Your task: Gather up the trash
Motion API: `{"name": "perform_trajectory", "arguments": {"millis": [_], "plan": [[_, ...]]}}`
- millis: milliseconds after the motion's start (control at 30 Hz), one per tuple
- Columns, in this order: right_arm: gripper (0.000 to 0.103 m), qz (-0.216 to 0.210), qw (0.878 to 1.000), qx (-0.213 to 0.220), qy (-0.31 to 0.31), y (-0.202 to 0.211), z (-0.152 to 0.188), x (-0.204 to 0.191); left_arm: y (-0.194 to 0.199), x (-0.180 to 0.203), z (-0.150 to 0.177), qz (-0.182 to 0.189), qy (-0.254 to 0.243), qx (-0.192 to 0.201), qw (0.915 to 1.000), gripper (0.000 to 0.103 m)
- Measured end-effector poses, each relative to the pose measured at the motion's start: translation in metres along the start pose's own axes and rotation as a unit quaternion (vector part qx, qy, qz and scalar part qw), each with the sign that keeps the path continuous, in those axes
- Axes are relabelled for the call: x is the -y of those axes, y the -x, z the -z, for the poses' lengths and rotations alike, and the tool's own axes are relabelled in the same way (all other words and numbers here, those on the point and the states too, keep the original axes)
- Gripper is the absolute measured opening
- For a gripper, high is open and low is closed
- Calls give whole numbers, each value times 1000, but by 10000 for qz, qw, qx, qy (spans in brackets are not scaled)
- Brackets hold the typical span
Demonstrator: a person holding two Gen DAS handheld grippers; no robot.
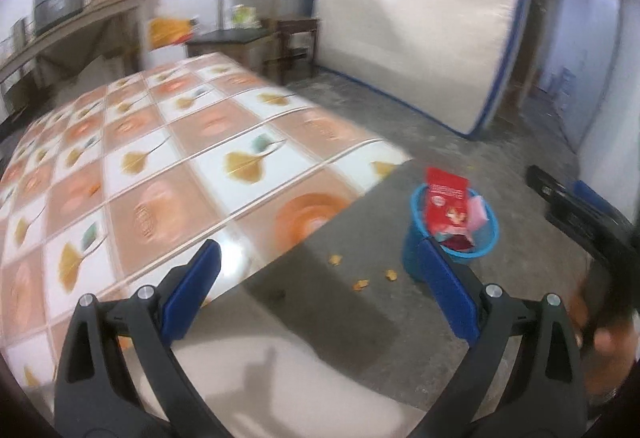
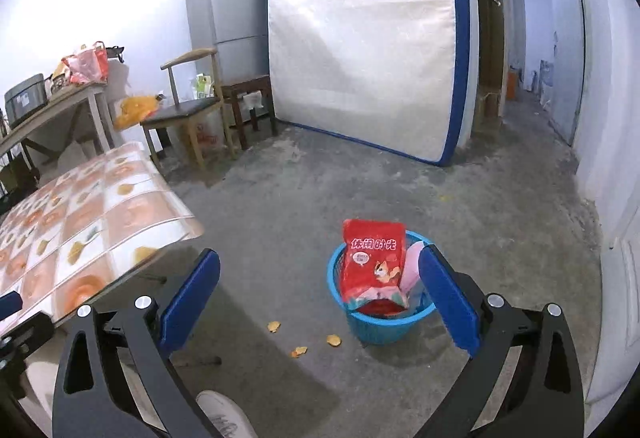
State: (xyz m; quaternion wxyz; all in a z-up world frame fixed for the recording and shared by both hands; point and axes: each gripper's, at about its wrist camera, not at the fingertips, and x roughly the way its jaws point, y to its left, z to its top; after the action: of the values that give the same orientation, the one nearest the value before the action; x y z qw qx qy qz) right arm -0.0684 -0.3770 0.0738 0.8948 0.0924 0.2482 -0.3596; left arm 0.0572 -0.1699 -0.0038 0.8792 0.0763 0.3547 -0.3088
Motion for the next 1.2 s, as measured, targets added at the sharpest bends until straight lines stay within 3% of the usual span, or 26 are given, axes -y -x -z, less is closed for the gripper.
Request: {"name": "perform_trajectory", "arguments": {"millis": [133, 267, 600, 1200], "plan": [[97, 288, 9996, 69, 24, 21, 16, -18, 5, -11, 9, -289, 205, -52, 9994, 95], [97, 215, 9996, -144, -89, 32, 30, -28, 13, -22, 15, -717, 426, -10, 9965, 95], [97, 94, 9990, -91, 437, 51, 39, -56, 26, -23, 22, -1173, 415, 140, 9921, 95], [97, 190, 9991, -279, 266, 50, 36, -55, 23, -29, 23, -1145, 515, 46, 9921, 95]]}}
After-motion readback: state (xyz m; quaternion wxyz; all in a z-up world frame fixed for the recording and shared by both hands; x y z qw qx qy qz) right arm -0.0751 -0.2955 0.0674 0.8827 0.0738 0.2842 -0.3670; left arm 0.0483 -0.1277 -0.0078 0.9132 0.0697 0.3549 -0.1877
